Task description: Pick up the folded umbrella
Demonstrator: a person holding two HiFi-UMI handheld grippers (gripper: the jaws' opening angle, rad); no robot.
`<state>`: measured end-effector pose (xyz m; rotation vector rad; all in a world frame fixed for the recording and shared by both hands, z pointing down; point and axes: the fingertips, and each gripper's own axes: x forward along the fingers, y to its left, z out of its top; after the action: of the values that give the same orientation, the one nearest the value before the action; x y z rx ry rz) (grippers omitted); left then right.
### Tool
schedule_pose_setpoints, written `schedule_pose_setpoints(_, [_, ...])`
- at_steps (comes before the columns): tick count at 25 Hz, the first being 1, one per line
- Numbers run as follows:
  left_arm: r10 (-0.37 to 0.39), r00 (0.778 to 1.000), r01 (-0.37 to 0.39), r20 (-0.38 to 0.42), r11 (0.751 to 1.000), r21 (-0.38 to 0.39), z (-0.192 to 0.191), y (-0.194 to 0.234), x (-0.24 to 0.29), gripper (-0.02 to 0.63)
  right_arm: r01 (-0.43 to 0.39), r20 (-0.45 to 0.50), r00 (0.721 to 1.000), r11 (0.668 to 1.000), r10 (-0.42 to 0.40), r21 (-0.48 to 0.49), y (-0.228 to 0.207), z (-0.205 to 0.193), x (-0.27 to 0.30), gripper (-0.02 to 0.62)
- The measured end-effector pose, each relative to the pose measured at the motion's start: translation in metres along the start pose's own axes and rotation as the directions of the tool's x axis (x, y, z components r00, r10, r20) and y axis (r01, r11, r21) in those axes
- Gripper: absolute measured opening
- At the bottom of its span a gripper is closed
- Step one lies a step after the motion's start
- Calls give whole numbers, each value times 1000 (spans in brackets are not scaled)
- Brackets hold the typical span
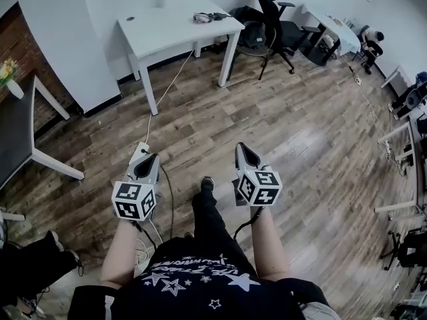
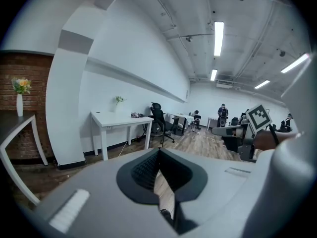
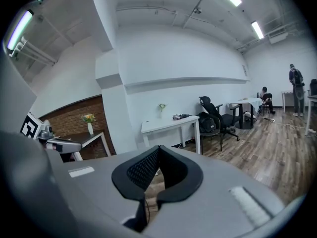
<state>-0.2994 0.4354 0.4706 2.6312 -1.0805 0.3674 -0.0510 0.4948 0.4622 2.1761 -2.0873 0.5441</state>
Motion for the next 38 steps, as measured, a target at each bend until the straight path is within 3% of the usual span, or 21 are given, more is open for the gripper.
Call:
schedule_pose_setpoints(11, [43, 999, -43, 6, 999, -1, 59, 49, 137, 3, -32, -15, 999, 999, 32, 28, -58, 48, 152, 17])
schedule_pose_setpoints(23, [59, 998, -59, 6, 998, -15, 138, 79, 305, 3, -75, -17, 997, 997, 75, 18, -140, 127, 297, 17])
schedule_pose_setpoints(30, [79, 996, -78, 34, 996, -41, 167, 99, 354, 3, -102, -29, 994, 994, 102, -23, -159, 156, 353, 17])
schedule_pose_setpoints(38, [86, 995, -84, 52, 996, -41, 187, 121, 394, 3, -113, -51, 993, 993, 111, -29, -167, 163, 399, 17])
